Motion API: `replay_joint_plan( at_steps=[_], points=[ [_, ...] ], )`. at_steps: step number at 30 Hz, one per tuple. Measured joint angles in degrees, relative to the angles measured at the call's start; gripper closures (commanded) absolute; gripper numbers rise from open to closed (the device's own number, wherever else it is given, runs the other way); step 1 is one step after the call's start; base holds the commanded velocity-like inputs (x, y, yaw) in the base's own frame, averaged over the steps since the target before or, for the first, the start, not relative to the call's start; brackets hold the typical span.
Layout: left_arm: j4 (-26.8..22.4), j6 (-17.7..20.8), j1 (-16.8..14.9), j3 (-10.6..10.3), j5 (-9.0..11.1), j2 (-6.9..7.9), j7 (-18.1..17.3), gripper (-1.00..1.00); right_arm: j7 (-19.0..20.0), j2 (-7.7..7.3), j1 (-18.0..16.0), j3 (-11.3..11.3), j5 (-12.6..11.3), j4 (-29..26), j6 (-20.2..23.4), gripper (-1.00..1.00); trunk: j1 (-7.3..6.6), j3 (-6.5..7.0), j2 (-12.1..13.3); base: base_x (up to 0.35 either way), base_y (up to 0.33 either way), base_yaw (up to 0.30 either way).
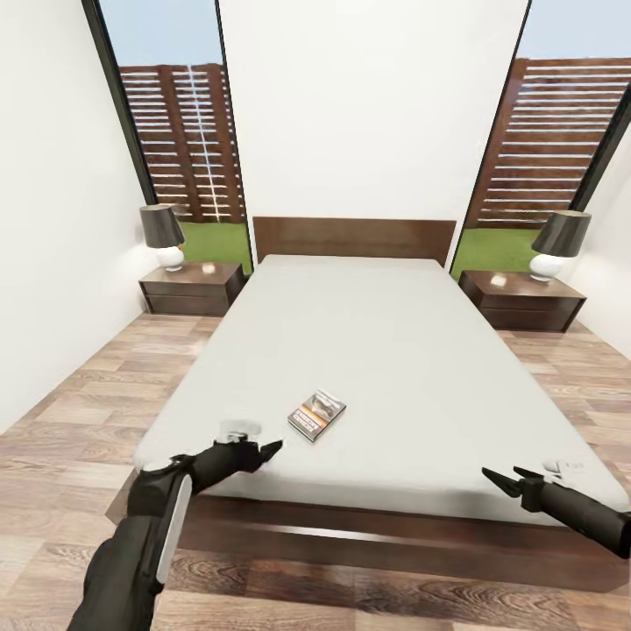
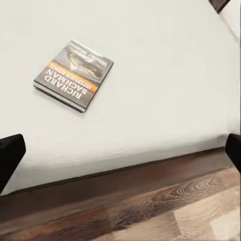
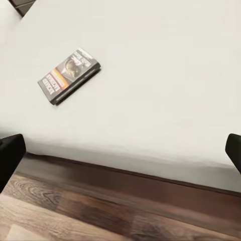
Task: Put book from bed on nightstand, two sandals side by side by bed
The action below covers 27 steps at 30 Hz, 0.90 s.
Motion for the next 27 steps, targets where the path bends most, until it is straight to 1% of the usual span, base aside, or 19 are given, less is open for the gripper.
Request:
replay_joint_plan(
  at_steps=[1,2,4,5,6,7,8,10,11,12,13,14,15,16,18,20,22,25,27],
  points=[
    [-0.3,2.9,-2.2,-0.5,1.3,-0.45,0.1,-1.0,0.0,-0.02,0.0,0.0,0.0,0.0,0.0,-1.0,0.0,0.0,0.0,0.0,0.0,0.0],
    [-0.3,4.1,-3.4,-0.7,2.0,-0.62,0.1,-1.0,0.0,-0.03,0.0,0.0,0.0,0.0,0.0,-1.0,0.0,-0.01,0.0,0.0,0.0,0.0],
    [0.7,7.2,-7.2,-1.1,4.8,-1.02,0.2,-1.0,0.0,0.01,0.0,0.0,0.0,0.0,0.0,-1.0,0.0,0.0,0.0,0.0,0.0,0.0],
    [2.1,7.9,-9.1,-1.2,5.8,-1.12,0.4,-1.0,0.0,0.04,0.0,0.1,0.0,0.0,0.0,-1.0,0.0,0.0,0.0,0.0,0.0,0.0],
    [2.9,8.2,-10.2,-1.2,6.2,-1.16,0.5,-1.0,0.0,0.06,0.0,0.1,0.0,0.0,0.0,-1.0,0.0,-0.01,0.0,0.0,0.0,0.0],
    [5.7,8.8,-13.4,-1.2,7.6,-1.23,1.1,-1.0,0.0,0.12,0.0,0.1,0.1,0.0,0.0,-1.0,0.0,0.0,0.0,0.0,0.0,0.0],
    [6.9,8.9,-14.7,-1.2,7.9,-1.25,1.5,-1.0,0.0,0.14,0.0,0.1,0.1,0.0,0.0,-1.0,0.0,-0.01,0.0,0.0,0.0,0.0],
    [12.7,8.6,-18.1,-0.1,10.4,-1.28,3.9,-1.0,0.0,0.17,0.0,0.1,0.1,0.0,0.0,-1.0,0.0,-0.01,0.0,0.0,0.0,0.0],
    [14.0,8.3,-18.6,0.2,11.3,-1.3,4.7,-1.0,0.0,0.16,0.0,0.1,0.1,0.0,0.0,-1.0,0.0,-0.01,0.0,0.0,0.0,0.0],
    [16.3,7.2,-19.3,0.7,13.5,-1.33,6.8,-1.0,0.0,0.15,0.0,0.1,0.1,0.0,0.0,-1.0,0.0,-0.01,0.0,0.0,0.0,0.0],
    [17.4,6.4,-19.6,0.9,14.7,-1.34,8.1,-1.0,0.0,0.14,0.0,0.1,0.1,0.0,0.0,-1.0,0.0,-0.01,0.0,0.0,0.0,0.0],
    [19.7,4.3,-20.0,1.2,16.9,-1.35,11.1,-1.0,0.0,0.1,0.0,0.1,0.1,0.0,0.0,-1.0,0.0,-0.01,0.0,0.0,0.0,0.0],
    [20.9,3.0,-20.1,1.3,18.2,-1.36,12.8,-1.0,0.0,0.09,0.0,0.1,0.1,0.0,0.0,-1.0,0.0,-0.01,0.0,0.0,0.0,0.0],
    [23.8,-0.5,-20.4,1.5,21.9,-1.36,17.3,-1.0,0.0,0.06,0.0,0.1,0.1,0.0,0.1,-1.0,0.0,-0.01,0.0,0.0,0.0,0.0],
    [26.0,-3.3,-20.6,1.3,27.7,-1.37,21.8,-1.0,0.0,0.04,0.0,0.0,0.1,0.0,0.1,-1.0,0.0,-0.01,0.0,0.0,0.0,0.0],
    [27.2,-4.2,-20.6,0.9,30.5,-1.38,23.4,-1.0,0.0,0.04,0.0,0.0,0.1,0.0,0.1,-1.0,0.0,-0.01,0.0,0.0,0.0,0.0],
    [28.8,-4.7,-20.7,0.2,32.0,-1.38,24.2,-1.0,0.0,0.06,0.0,0.0,0.1,0.0,0.1,-1.0,0.0,-0.01,0.0,0.0,0.0,0.0],
    [31.9,-5.1,-20.7,-0.8,33.1,-1.38,24.9,-1.0,0.0,0.16,0.0,0.0,0.1,0.0,0.1,-1.0,0.0,-0.01,0.0,0.0,0.0,0.0],
    [32.8,-5.2,-20.7,-1.2,33.3,-1.38,25.0,-1.0,0.0,0.18,0.0,0.1,0.1,0.0,0.1,-1.0,0.0,-0.01,0.0,0.025,0.0,0.0]
  ],
)
